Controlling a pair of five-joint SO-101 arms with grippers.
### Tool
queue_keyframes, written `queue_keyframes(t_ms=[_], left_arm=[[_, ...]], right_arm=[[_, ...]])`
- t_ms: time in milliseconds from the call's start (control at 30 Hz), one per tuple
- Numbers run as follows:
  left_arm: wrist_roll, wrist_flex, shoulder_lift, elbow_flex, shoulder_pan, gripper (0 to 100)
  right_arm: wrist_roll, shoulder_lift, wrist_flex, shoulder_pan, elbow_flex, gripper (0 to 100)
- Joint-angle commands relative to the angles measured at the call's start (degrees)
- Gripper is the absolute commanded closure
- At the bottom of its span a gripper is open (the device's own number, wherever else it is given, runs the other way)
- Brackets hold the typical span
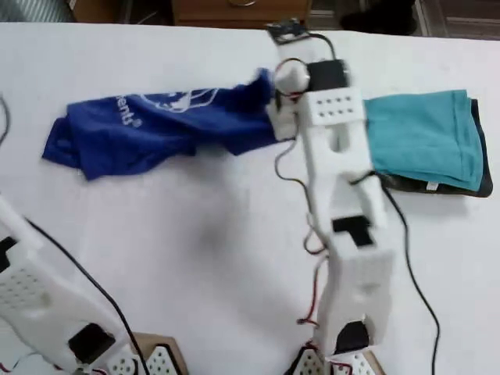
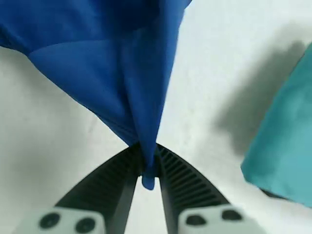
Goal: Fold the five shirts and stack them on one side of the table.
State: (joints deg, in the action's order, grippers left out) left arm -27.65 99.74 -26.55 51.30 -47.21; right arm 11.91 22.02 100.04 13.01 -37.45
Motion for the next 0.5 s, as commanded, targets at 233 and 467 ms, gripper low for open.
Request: queue_keyframes(t_ms=[233, 467], left_arm=[[0.09, 2.11, 3.08, -9.19, 16.18, 84], [-0.35, 2.29, 4.31, -17.71, 25.76, 84]], right_arm=[[7.38, -35.38, -4.88, -14.11, 38.59, 97.8], [9.14, -40.04, -26.15, -23.08, 57.76, 97.8]])
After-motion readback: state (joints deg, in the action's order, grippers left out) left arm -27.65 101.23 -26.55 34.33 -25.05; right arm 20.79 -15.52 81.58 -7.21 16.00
